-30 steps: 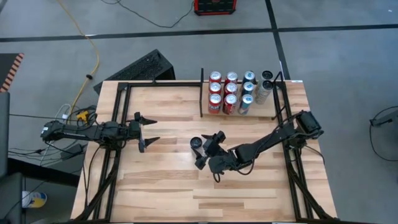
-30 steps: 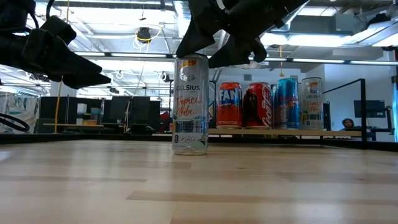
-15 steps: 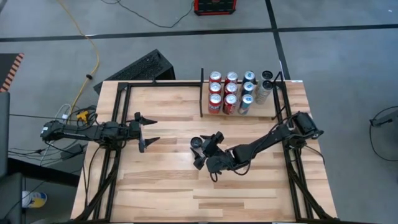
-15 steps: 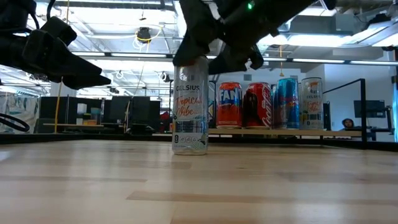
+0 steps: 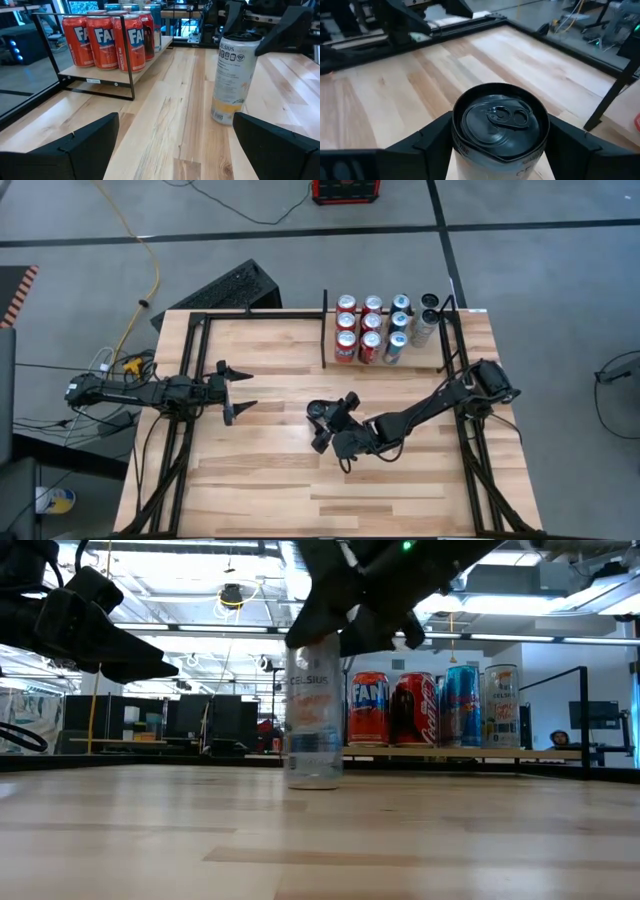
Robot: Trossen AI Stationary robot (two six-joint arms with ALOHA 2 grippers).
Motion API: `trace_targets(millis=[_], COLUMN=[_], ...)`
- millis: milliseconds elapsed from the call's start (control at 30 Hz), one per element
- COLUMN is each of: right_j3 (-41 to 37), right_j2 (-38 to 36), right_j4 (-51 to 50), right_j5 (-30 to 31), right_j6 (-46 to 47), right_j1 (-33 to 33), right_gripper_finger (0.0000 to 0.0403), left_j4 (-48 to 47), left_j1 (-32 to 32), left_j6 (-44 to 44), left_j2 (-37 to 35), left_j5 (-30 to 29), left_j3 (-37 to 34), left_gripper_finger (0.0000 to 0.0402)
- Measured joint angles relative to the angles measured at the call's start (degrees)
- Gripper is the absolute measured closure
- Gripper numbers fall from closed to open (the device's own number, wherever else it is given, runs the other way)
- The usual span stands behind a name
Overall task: Place canned beverage on shelf
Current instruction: Put the white-yellow soda can on the shelf aligned with the other soda cans
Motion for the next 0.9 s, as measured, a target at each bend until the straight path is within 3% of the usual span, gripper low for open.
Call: trace_targets(millis=[233,467,600,900], right_j3=[-0.09,-0.63,-6.05,-23.70], right_j2=[-9.79,-25.25,-35.75,-61.86], right_j4=[-14.40,-38.77,-44.13,-45.08], right_j5=[-3.63,-3.11,-2.99,-0.69], right_j6=[-1.36,0.48,0.51,-0.41], right_j1=[1.20,2.66,2.65,2.63], right_gripper_finger=[0.0123,0.0123,0.0123,0.0123], left_j4=[0.02,0.04,0.04,0.04], left_j1=[-0.02,-0.02,-0.01,-0.01], left_j6=[-0.11,2.02,2.97,2.94], left_j2=[-0.02,-0.02,0.00,-0.02], left_j5=[0.00,-0.07,-0.14,-0.13], left_j3=[0.00,-0.02,0.00,-0.02], left_gripper_finger=[0.0024,0.0024,0.0024,0.0024])
